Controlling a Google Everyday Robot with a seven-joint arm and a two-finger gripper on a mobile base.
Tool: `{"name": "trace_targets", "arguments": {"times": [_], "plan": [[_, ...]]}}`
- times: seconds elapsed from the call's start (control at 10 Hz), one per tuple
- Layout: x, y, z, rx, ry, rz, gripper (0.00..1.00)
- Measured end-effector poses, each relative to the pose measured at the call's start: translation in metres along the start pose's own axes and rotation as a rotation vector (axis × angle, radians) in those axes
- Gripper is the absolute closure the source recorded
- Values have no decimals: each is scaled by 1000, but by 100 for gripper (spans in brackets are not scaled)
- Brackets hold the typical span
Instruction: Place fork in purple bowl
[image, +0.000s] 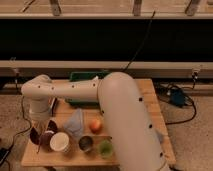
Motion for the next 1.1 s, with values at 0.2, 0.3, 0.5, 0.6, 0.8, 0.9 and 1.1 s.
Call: {"name": "trace_targets", "arguments": {"times": [0.2, 0.3, 0.5, 0.6, 0.8, 0.9, 1.1], "plan": [[0, 0, 0, -1, -1, -1, 20], [1, 1, 0, -1, 0, -1, 20], [1, 1, 1, -2, -2, -1, 20], [1, 1, 1, -2, -1, -1, 20], [0, 1, 1, 4, 2, -2, 20], [1, 2, 0, 7, 4, 2, 20], [1, 2, 0, 7, 3, 2, 20]]}}
